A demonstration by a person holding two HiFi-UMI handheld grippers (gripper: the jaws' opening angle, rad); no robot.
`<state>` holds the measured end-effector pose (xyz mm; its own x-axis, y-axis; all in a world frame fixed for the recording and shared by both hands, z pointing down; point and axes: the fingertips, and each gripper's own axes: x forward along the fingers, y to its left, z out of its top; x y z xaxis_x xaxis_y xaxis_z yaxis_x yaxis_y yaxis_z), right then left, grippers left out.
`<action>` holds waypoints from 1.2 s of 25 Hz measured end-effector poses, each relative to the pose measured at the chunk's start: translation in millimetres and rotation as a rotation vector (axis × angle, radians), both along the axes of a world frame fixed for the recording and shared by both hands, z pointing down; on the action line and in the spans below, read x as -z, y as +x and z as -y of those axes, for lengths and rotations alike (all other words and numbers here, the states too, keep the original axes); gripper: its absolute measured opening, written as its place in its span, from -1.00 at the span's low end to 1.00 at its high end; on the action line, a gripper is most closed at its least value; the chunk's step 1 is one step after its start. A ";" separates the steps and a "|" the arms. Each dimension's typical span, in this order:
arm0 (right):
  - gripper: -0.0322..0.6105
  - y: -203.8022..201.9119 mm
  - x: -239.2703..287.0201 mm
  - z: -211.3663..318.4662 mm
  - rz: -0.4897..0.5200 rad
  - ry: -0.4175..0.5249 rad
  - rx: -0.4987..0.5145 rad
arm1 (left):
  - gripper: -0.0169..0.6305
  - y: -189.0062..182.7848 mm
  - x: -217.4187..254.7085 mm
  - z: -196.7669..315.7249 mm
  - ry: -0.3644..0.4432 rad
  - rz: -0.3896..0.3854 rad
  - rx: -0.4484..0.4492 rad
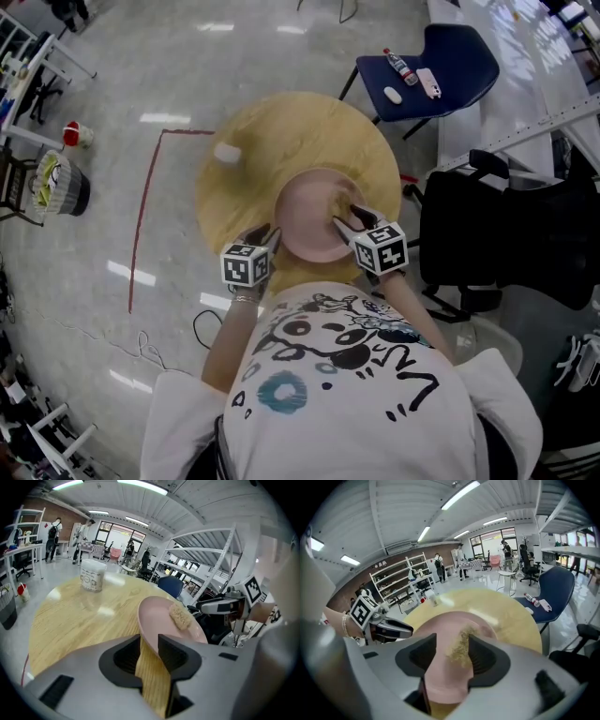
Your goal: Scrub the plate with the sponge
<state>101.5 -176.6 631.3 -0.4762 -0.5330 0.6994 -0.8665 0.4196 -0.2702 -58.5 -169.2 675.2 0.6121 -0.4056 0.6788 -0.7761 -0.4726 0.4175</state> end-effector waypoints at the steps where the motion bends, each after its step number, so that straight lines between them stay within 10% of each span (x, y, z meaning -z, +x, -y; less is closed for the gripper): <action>1: -0.27 1.8 -7.8 3.4 -0.023 -0.009 -0.005 | -0.61 2.1 -2.3 0.1 -0.004 0.002 -0.001; 10: -0.25 11.1 -61.6 4.5 -0.279 -0.108 0.026 | -0.70 15.4 -12.9 -5.3 -0.057 0.009 0.006; 22: -0.50 -36.8 -30.4 1.5 -0.098 -0.046 0.286 | -0.75 14.9 -9.3 -11.4 -0.022 0.041 0.064; 30: -0.50 -86.4 -51.1 0.3 -0.173 -0.120 0.516 | -0.80 7.1 -8.2 -8.1 -0.019 0.034 0.095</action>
